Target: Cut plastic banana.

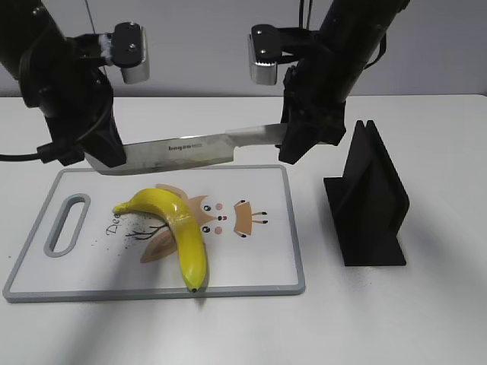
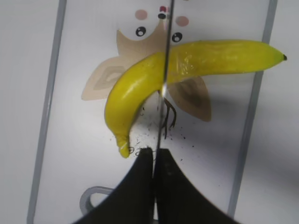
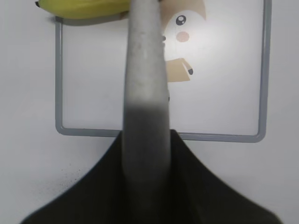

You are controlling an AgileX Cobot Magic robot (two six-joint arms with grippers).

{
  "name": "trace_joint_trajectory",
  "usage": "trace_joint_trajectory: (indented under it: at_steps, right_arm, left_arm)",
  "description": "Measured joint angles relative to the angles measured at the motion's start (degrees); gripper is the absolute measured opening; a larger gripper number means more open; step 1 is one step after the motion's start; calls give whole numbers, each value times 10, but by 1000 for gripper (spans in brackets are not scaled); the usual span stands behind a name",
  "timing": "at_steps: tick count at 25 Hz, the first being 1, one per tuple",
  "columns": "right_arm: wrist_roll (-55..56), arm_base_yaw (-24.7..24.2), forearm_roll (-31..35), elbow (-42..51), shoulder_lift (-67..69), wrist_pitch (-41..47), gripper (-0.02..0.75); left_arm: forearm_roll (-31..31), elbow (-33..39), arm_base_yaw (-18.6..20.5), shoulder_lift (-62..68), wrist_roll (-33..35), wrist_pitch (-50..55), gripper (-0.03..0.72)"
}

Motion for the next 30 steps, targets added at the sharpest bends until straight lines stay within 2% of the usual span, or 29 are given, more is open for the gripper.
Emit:
trace_joint_trajectory:
  at_steps: [5, 10, 13, 24, 30]
  right_arm:
    - [4, 16, -19, 15, 24, -14, 192]
    - [24, 35, -61, 46, 77, -83, 194]
    - [55, 40, -97, 47, 97, -97, 204]
    - [80, 43, -108, 50, 85, -104, 211]
    - [84, 43, -109, 52, 13, -74, 211]
  left_arm:
    - [1, 17, 0, 29, -5, -2, -8]
    - [0, 80, 0, 76, -6, -99, -8]
    - [-13, 85, -1, 86, -6, -117, -8]
    - [-17, 85, -1, 79, -6, -119, -8]
    - [-11, 73, -3, 4, -6, -72, -8]
